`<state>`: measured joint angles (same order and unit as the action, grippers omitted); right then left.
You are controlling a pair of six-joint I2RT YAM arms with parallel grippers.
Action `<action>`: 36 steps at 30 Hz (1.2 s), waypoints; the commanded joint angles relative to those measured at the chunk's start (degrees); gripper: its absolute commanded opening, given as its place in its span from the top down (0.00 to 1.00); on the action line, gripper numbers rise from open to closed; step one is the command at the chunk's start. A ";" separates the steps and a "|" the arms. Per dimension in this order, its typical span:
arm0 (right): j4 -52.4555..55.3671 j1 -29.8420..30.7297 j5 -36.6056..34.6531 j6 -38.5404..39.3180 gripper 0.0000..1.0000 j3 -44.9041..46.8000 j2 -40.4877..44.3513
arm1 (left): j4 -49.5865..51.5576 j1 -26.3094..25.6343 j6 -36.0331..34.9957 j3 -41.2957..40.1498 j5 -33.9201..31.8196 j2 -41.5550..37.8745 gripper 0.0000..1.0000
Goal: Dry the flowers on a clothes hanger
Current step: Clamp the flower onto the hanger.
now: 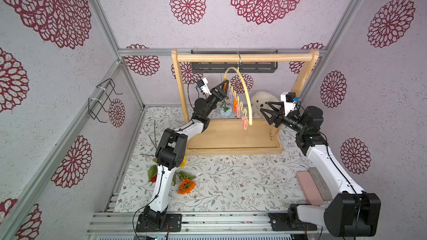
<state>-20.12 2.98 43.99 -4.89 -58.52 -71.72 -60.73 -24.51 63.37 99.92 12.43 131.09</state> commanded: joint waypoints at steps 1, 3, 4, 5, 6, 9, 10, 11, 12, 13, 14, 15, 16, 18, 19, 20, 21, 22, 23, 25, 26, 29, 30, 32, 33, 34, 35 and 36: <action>-0.36 -0.08 -1.50 -1.62 0.33 0.28 2.77 | -3.57 0.43 -1.71 -3.31 1.98 -5.30 0.12; -0.07 -0.08 -1.42 -1.95 0.33 0.50 3.13 | -3.92 0.60 -2.44 -5.82 1.72 -6.87 0.04; 0.08 -0.01 -1.53 -2.20 0.33 0.59 3.32 | -4.02 0.72 -2.73 -7.02 1.60 -7.63 0.02; 0.16 -0.01 -1.47 -2.18 0.33 0.60 3.47 | -4.07 0.85 -2.81 -7.99 1.34 -8.29 0.02; 0.30 0.00 -1.58 -2.32 0.33 0.67 3.60 | -4.38 0.89 -3.04 -9.01 0.97 -9.08 0.03; 1.00 0.00 -1.36 -2.47 0.33 0.76 4.32 | -4.07 1.22 -3.61 -11.48 1.13 -11.03 0.03; 1.21 -0.01 -1.36 -2.50 0.33 0.85 4.73 | -4.05 1.18 -3.57 -12.11 1.32 -11.56 0.02; 1.45 0.00 -1.36 -2.41 0.33 0.92 5.04 | -4.11 1.21 -3.40 -12.67 1.51 -11.88 0.03; 2.01 0.00 -1.47 -2.24 0.33 0.92 5.27 | -4.30 1.06 -3.26 -13.26 1.82 -12.35 0.03; 2.47 -0.05 -1.71 -2.17 0.33 0.90 5.51 | -4.40 1.11 -3.25 -13.95 2.12 -12.84 0.03; 3.03 0.00 -1.92 -1.94 0.33 0.94 5.94 | -4.48 1.01 -3.40 -14.70 2.33 -13.49 0.03; 3.61 0.00 -2.10 -1.73 0.33 0.95 6.22 | -4.33 0.99 -3.58 -15.47 2.61 -14.07 0.02; 4.05 0.00 -2.73 -1.75 0.33 1.19 6.69 | -4.31 0.96 -3.95 -16.52 2.64 -14.82 0.02; 4.30 0.00 -3.71 -1.95 0.33 1.64 7.70 | -4.39 0.96 -4.55 -18.49 2.88 -16.10 0.03; 4.45 0.00 -4.35 -2.05 0.33 2.01 8.33 | -4.19 1.00 -4.65 -19.50 2.95 -16.90 0.03; 4.65 0.01 -4.52 -2.05 0.33 2.26 8.90 | -4.07 0.98 -4.95 -20.60 3.12 -17.66 0.02; 4.93 0.09 -4.70 -2.00 0.33 2.44 9.37 | -3.84 0.97 -5.29 -21.39 3.23 -17.96 0.03; 5.29 0.09 -5.33 -1.90 0.33 2.75 9.83 | -3.45 0.94 -5.72 -22.34 3.32 -20.00 0.03; 5.71 0.08 -5.78 -1.80 0.33 3.08 10.52 | -3.03 0.92 -6.25 -23.24 3.41 -21.05 0.03; 6.84 0.08 -6.82 -1.13 0.33 3.50 11.62 | -2.16 0.90 -7.04 -25.19 3.26 -22.73 0.03; 7.49 0.09 -7.11 -0.75 0.33 3.59 12.08 | -1.66 0.91 -7.40 -25.97 3.15 -23.74 0.03; 9.76 0.18 -7.71 -0.22 0.33 4.28 13.63 | 0.08 1.17 -8.84 -29.59 2.94 -27.10 0.03; 10.16 0.25 -7.99 -0.27 0.33 4.94 14.34 | 0.90 1.23 -9.31 -30.88 2.72 -28.39 0.03; 10.02 0.53 -8.98 -1.14 0.33 6.93 15.95 | 2.23 1.63 -9.97 -33.36 2.49 -30.88 0.02; 9.90 0.72 -8.97 -1.43 0.33 8.17 16.85 | 2.98 1.93 -10.07 -34.82 2.44 -32.33 0.03; 10.36 1.17 -9.57 -1.43 0.33 9.26 17.72 | 4.13 2.25 -10.31 -36.31 2.14 -33.91 0.03; 10.88 1.82 -10.31 -1.31 0.33 10.03 18.47 | 5.07 2.37 -10.86 -37.57 2.31 -35.29 0.02; 11.56 2.31 -10.69 -1.20 0.33 10.85 19.34 | 6.51 2.56 -11.67 -38.83 2.53 -37.00 0.03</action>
<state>-9.39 4.05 35.40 -5.85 -48.69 -54.57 -58.15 -23.05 54.48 63.51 14.74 97.80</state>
